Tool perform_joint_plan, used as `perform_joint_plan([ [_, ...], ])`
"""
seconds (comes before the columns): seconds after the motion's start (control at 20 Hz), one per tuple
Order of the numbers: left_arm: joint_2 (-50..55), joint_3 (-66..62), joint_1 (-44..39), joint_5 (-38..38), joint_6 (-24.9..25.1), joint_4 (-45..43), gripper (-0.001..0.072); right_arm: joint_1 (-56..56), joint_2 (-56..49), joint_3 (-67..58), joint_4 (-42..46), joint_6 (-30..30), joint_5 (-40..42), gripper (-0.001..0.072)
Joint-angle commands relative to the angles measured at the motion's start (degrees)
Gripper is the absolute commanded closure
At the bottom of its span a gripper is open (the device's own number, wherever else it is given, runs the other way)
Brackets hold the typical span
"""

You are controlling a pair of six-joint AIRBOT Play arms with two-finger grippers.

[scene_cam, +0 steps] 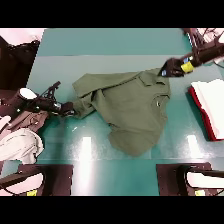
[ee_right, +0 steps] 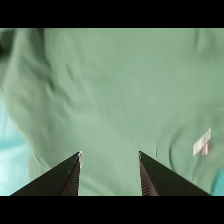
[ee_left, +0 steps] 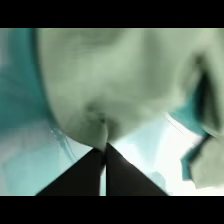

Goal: Fold the shirts.

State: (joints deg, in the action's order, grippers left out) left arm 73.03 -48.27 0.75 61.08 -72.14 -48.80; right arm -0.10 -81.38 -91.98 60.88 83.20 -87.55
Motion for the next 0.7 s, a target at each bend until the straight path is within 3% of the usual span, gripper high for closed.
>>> perform_joint_plan([
  [0.0,-4.24,-5.09,-0.04,3.13,0.17,-2.75,0.0684,-1.25,8.79,16.0,3.78,0.68,-1.66,0.0304],
  [0.3,-7.8,-6.6,-0.07,3.52,0.13,-2.89,0.0683,-2.36,27.87,52.15,4.66,10.86,5.81,0.0303],
  [0.65,-7.8,-6.6,-0.07,4.72,0.11,-2.84,0.0683,6.67,38.36,67.67,4.68,21.64,16.7,0.0303],
])
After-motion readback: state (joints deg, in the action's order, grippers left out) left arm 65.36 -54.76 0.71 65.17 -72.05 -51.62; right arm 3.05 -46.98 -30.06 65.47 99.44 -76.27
